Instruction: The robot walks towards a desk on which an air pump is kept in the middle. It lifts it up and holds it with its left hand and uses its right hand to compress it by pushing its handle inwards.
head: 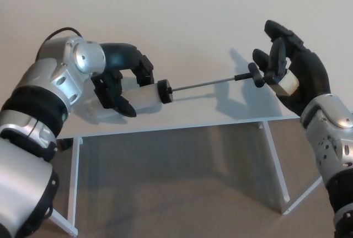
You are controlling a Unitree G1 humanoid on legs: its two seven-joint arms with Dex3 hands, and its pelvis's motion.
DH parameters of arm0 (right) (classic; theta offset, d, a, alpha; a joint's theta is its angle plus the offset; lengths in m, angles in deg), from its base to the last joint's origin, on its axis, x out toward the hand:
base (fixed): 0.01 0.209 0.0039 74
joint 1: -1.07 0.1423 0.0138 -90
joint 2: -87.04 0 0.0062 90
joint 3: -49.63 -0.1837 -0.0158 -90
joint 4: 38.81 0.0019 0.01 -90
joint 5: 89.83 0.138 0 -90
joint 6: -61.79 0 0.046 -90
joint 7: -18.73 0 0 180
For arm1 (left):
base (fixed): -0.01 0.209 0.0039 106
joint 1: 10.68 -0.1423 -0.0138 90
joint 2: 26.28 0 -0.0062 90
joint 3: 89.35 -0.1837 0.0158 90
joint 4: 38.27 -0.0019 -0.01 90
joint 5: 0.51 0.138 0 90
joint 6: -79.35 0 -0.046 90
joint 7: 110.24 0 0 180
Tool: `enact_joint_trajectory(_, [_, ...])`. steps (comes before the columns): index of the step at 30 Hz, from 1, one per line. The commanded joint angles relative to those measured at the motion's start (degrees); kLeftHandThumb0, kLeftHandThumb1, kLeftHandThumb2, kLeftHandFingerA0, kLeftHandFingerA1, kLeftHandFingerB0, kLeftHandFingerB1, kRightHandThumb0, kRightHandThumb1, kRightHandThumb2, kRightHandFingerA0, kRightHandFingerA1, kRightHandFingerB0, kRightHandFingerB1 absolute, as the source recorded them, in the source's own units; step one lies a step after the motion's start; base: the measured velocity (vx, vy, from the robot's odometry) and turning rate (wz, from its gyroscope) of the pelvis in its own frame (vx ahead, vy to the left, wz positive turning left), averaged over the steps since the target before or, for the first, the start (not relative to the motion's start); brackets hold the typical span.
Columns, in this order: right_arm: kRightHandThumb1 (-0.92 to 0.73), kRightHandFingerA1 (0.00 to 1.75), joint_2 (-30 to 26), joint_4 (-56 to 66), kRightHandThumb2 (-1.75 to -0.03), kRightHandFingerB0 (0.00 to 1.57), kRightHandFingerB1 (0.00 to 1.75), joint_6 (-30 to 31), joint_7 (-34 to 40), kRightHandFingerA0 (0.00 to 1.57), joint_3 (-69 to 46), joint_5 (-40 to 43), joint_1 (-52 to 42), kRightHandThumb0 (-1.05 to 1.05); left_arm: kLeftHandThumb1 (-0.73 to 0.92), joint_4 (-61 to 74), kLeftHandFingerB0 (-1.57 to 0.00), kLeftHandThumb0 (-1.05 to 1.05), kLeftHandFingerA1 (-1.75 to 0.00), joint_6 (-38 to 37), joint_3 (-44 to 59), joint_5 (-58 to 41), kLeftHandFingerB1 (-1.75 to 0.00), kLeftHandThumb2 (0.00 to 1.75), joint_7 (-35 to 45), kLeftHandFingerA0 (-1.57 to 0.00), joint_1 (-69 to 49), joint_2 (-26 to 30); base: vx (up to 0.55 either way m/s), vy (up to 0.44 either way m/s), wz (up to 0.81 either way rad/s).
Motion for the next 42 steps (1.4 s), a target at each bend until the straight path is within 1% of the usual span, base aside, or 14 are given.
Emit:
enact_joint_trajectory(1, [-0.76,0.26,-0.1,-3.8,-1.13,0.07,0.21,-3.1,0.0,0.0,-0.5,-1.1,1.5,-0.85,0.77,0.3,-0.73,-0.11,-0.91,-0.2,0.1,-0.3,-1.16,0.74,0.3,-0.91,0.2,0.1,0.0,0.0,0.0])
enact_joint_trajectory(7, [-0.77,0.24,-0.2,-5.4,-1.15,0.05,0.19,-3.9,0.1,0.0,-0.6,-1.6,1.7,-0.86,0.77,0.5,-0.69,-0.13,-0.97,-0.6,-0.3,0.1,-1.18,0.73,0.3,-0.85,0.4,0.1,0.0,0.0,0.0])
enact_joint_trajectory(11, [-0.79,0.25,0.2,-5.7,-1.14,0.11,0.19,-3.7,0.3,0.05,-1.2,-1.0,1.6,-0.91,0.77,0.2,-0.71,-0.13,-0.67,-0.1,-0.3,0.0,-1.1,0.7,0.2,-0.84,0.3,-0.3,0.0,0.0,0.0])
enact_joint_trajectory(12, [-0.8,0.24,0.3,-5.9,-1.14,0.1,0.18,-3.9,0.2,0.07,-1.3,-0.9,1.5,-0.92,0.79,0.2,-0.7,-0.13,-0.45,0.0,-0.5,0.1,-0.98,0.67,0.2,-0.64,0.3,-0.5,0.0,0.0,0.0])
enact_joint_trajectory(16, [-0.78,0.24,0.4,-6.3,-1.14,0.07,0.19,-4.3,-0.2,0.07,-1.5,-0.8,1.6,-0.9,0.81,0.0,-0.7,-0.15,-0.6,0.3,-0.9,0.5,-0.82,0.66,0.1,-0.78,0.4,-0.7,0.0,0.0,0.0])
enact_joint_trajectory(17, [-0.79,0.26,0.4,-6.1,-1.14,0.09,0.2,-4.2,-0.2,0.08,-1.5,-0.8,1.6,-0.91,0.73,0.1,-0.74,-0.11,-0.54,0.2,-0.9,0.4,-1.08,0.7,0.2,-0.72,0.3,-0.7,0.0,0.0,0.0])
enact_joint_trajectory(20, [-0.78,0.27,0.5,-5.9,-1.14,0.09,0.21,-4.2,-0.2,0.09,-1.6,-0.9,1.7,-0.91,0.73,0.2,-0.74,-0.11,-0.61,-0.1,-0.9,0.3,-1.2,0.73,0.2,-0.8,0.2,-0.6,0.0,0.0,0.0])
enact_joint_trajectory(22, [-0.79,0.28,0.5,-5.8,-1.13,0.09,0.21,-4.3,-0.6,0.09,-1.9,-0.6,2.0,-0.9,0.76,0.0,-0.71,-0.12,-0.45,-0.5,-0.9,0.3,-1.16,0.7,0.0,-0.65,0.1,-0.5,0.0,0.0,0.0])
enact_joint_trajectory(28, [-0.79,0.28,0.1,-5.8,-1.14,0.09,0.2,-4.2,-1.6,0.09,-2.1,-0.5,2.3,-0.9,0.78,0.0,-0.69,-0.14,-0.75,0.0,-1.2,0.4,-0.91,0.68,0.2,-0.74,0.1,-0.5,0.0,0.0,0.0])
enact_joint_trajectory(34, [-0.8,0.28,-0.1,-5.9,-1.14,0.09,0.21,-4.3,-1.7,0.09,-1.9,-1.0,2.6,-0.91,0.8,0.0,-0.69,-0.16,-0.87,-0.6,-1.6,0.7,-1.14,0.66,-0.5,-0.83,0.0,-0.8,0.0,0.0,0.0])
enact_joint_trajectory(37, [-0.78,0.3,0.2,-5.4,-1.13,0.09,0.22,-4.0,-1.3,0.09,-1.6,-1.3,2.8,-0.91,0.79,0.1,-0.66,-0.19,-0.84,0.1,-1.6,0.5,-0.76,0.62,-0.5,-0.85,0.1,-1.2,0.0,0.0,0.0])
enact_joint_trajectory(38, [-0.78,0.3,0.3,-5.3,-1.13,0.09,0.22,-4.0,-1.4,0.09,-1.5,-1.4,2.8,-0.91,0.79,0.3,-0.66,-0.19,-0.84,0.1,-1.6,0.5,-0.76,0.62,-0.6,-0.85,0.0,-1.3,0.0,0.0,0.0])
enact_joint_trajectory(39, [-0.79,0.3,0.6,-5.2,-1.12,0.1,0.25,-3.8,-1.1,0.1,-1.4,-1.4,2.9,-0.89,0.78,0.3,-0.63,-0.16,-0.97,0.4,-1.5,0.4,-1.06,0.66,-0.6,-0.88,0.1,-1.5,0.0,0.0,0.0])
enact_joint_trajectory(42, [-0.79,0.31,1.0,-5.1,-1.13,0.09,0.24,-4.1,-0.8,0.1,-0.8,-2.0,3.1,-0.89,0.78,0.1,-0.66,-0.18,-0.89,1.1,-1.4,0.3,-0.92,0.64,-0.5,-0.86,0.3,-2.0,0.0,0.0,0.0])
